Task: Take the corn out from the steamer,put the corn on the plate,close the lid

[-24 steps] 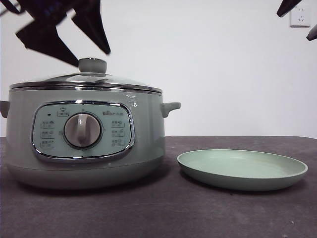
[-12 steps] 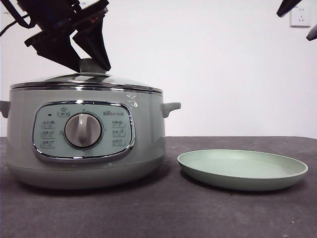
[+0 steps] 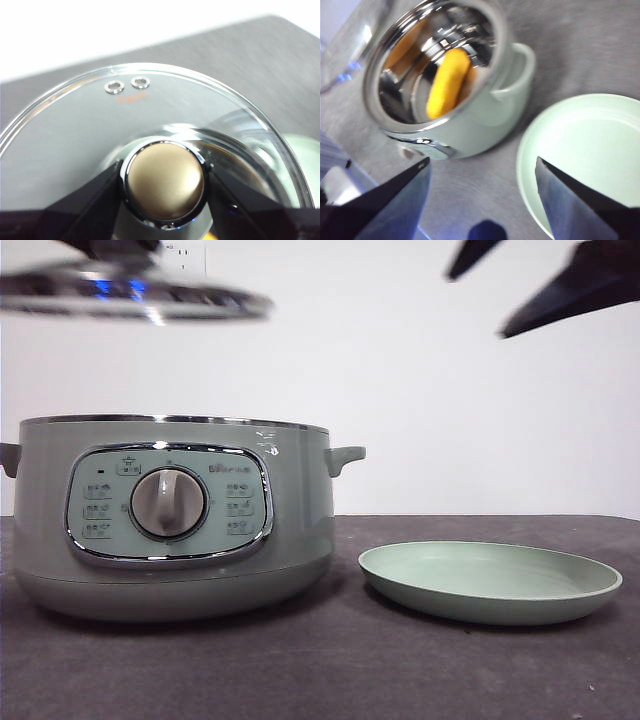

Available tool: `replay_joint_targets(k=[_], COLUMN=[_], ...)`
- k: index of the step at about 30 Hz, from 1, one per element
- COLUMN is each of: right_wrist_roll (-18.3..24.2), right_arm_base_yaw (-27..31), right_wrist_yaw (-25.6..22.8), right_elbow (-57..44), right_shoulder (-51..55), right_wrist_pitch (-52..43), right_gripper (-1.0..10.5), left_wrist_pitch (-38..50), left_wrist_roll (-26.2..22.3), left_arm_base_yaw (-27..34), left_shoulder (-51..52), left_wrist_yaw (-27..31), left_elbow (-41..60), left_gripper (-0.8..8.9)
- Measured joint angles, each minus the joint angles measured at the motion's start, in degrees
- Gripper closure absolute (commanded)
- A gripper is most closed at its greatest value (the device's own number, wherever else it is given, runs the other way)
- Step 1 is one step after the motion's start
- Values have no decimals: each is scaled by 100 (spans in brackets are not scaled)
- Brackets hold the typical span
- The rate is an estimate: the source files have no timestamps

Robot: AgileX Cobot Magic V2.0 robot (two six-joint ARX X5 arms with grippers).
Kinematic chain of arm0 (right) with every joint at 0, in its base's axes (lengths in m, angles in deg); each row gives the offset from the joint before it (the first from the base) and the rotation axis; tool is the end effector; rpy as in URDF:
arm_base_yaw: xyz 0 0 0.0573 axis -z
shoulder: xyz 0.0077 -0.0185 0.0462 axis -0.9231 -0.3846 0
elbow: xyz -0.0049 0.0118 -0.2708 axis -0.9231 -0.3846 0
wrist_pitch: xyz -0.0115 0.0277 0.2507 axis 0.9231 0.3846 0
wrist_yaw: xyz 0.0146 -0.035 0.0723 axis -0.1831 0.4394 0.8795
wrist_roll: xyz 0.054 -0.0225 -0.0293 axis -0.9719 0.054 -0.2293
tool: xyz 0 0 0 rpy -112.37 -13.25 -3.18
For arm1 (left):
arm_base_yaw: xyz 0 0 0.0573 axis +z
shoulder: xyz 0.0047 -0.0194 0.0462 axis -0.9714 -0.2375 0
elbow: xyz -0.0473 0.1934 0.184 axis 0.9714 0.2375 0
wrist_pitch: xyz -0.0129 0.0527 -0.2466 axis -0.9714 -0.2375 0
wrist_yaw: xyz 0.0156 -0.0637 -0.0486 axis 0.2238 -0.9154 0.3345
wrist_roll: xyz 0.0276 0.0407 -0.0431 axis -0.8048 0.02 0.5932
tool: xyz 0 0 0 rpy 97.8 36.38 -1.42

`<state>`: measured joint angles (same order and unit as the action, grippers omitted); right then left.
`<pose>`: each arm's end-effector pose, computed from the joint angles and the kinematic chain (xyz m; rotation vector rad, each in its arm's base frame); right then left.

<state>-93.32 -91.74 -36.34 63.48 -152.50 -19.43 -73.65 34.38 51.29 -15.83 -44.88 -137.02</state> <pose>0.2100 0.1169 0.3112 0.1022 0.7848 0.7793 0.2043 -0.0897 0.3716 0.0730 0.3927 -0.3177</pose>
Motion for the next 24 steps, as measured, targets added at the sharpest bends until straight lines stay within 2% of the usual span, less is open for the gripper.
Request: replay_joint_targets(k=[4, 10, 19, 24], right_wrist_roll=[-31, 87, 387, 586], right_arm_base_yaw=[-745, -1340, -1989, -2264], right_wrist_yaw=[-398, -890, -1641, -2155], right_elbow=[988, 2280, 4253, 4861], right_shoulder=[-1115, -2396, -4304, -5130], right_wrist_pitch=[46, 496, 1152, 1272], right_gripper=[594, 556, 549, 549], left_wrist_pitch=[-470, -1043, -1700, -1797], left_wrist_roll=[-11, -13, -13, -13], left_arm_base_yaw=[0, 0, 0, 0], left_shoulder=[1088, 1917, 2562, 2555], left_wrist_yaw=[756, 1292, 1624, 1624], left_elbow=[0, 0, 0, 0], left_gripper=[822, 822, 822, 822])
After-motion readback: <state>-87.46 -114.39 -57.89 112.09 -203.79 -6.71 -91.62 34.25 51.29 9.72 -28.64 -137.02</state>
